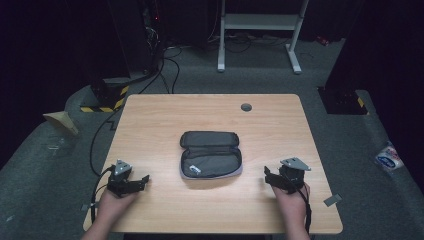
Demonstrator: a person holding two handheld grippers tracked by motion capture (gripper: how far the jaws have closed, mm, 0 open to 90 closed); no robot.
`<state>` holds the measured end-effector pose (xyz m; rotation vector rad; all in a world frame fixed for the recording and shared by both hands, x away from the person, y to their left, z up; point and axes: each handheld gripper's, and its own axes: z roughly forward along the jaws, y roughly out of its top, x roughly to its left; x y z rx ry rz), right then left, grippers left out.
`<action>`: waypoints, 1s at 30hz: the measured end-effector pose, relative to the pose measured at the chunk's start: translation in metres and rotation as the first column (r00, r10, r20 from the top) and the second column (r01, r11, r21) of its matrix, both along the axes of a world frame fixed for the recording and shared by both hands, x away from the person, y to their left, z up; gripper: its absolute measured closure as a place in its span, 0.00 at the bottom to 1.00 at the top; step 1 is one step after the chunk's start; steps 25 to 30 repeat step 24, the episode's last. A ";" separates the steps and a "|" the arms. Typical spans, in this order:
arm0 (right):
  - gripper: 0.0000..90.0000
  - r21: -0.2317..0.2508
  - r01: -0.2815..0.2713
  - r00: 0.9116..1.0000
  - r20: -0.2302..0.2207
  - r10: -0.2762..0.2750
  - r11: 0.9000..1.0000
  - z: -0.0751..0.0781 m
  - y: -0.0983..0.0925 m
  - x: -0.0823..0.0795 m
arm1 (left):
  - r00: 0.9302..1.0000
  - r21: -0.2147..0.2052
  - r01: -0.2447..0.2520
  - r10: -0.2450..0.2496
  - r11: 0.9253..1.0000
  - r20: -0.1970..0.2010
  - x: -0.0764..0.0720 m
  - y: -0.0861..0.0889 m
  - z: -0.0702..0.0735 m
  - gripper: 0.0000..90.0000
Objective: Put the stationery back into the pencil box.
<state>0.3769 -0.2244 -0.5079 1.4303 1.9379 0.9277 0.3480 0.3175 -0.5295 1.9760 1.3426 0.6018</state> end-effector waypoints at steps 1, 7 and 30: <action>0.16 -0.020 0.023 0.999 -0.031 -0.024 1.000 -0.007 -0.008 -0.002 | 1.000 0.001 0.001 -0.001 1.000 -0.001 0.000 0.000 0.000 0.21; 0.16 -0.027 0.071 0.991 -0.115 -0.074 0.997 -0.016 -0.021 -0.006 | 1.000 0.000 0.000 0.000 1.000 0.000 0.000 0.000 0.000 0.21; 0.16 -0.023 0.116 0.985 -0.125 -0.118 0.993 -0.016 -0.014 -0.006 | 1.000 0.002 0.005 -0.005 1.000 0.000 0.000 0.000 0.000 0.21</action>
